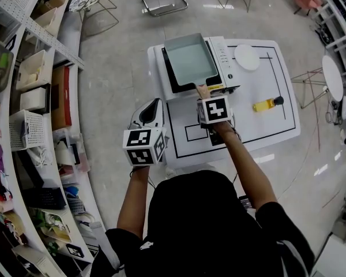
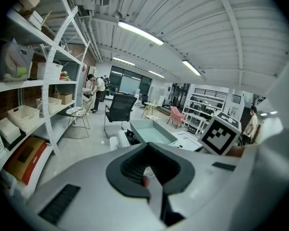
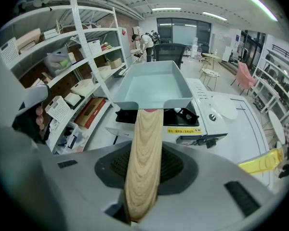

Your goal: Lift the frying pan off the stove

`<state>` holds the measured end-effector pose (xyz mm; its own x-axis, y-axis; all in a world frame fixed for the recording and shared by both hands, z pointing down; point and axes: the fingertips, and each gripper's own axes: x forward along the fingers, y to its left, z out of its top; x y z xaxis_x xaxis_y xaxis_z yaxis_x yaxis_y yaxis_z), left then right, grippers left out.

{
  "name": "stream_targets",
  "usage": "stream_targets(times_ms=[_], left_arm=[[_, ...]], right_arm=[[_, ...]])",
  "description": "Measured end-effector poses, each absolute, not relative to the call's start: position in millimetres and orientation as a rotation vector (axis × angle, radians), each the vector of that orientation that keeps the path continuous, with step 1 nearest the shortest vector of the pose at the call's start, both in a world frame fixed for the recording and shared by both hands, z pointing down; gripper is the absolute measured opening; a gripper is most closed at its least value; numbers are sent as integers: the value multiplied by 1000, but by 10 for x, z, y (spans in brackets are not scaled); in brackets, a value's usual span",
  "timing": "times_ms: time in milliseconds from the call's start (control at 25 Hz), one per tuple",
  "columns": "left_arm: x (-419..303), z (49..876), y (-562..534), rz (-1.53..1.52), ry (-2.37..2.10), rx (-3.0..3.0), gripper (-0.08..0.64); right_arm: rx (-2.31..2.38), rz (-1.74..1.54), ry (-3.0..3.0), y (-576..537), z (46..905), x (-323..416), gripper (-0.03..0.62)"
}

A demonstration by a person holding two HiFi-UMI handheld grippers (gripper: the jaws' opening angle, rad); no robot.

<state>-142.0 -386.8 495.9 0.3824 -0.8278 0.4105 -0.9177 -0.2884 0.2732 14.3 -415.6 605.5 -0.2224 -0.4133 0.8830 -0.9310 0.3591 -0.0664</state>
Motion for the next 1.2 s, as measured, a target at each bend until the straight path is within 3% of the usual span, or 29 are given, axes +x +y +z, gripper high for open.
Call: stream_targets(times_ms=[1200], left_arm=[[-1604, 4413, -2708, 222, -1514, 2345, 12]], right_arm=[[1332, 803, -1988, -3058, 5312, -192, 100]])
